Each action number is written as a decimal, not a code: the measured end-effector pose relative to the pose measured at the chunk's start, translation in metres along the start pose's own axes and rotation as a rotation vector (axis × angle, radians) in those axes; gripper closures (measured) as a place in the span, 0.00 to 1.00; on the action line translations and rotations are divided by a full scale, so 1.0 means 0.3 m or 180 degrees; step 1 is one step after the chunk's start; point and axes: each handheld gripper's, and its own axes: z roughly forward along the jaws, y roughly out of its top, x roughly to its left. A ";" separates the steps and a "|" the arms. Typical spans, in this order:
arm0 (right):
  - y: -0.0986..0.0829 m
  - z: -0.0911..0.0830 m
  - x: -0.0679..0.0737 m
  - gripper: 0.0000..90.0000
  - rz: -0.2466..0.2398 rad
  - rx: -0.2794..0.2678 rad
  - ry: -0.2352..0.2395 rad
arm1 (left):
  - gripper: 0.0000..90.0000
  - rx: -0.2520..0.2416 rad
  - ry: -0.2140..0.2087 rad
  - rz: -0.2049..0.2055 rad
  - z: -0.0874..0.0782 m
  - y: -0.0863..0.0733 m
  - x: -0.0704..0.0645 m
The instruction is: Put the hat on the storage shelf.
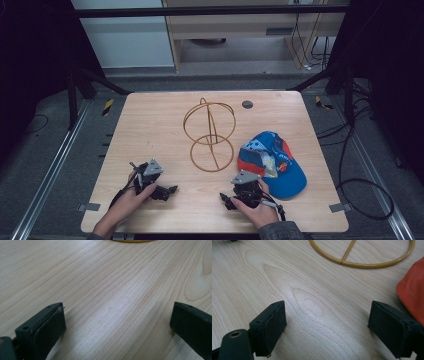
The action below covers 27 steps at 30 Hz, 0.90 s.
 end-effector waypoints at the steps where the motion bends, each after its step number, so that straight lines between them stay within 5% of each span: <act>1: 0.000 0.000 0.000 0.16 -0.0001 0.0000 -0.0001 | 0.00 -0.0003 0.0000 0.0004 0.000 0.000 0.000; 12: 0.003 -0.005 0.006 0.18 0.0011 0.0035 -0.0042 | 0.00 -0.0001 0.0000 0.0003 0.000 0.000 0.000; 19: 0.071 -0.119 0.017 0.15 -0.0146 0.0060 -0.0151 | 0.00 -0.0002 0.0002 0.0001 0.000 0.000 0.000; 27: 0.129 -0.265 -0.084 0.13 -0.0111 0.0105 -0.0315 | 0.00 -0.0003 0.0000 0.0002 0.000 0.000 0.000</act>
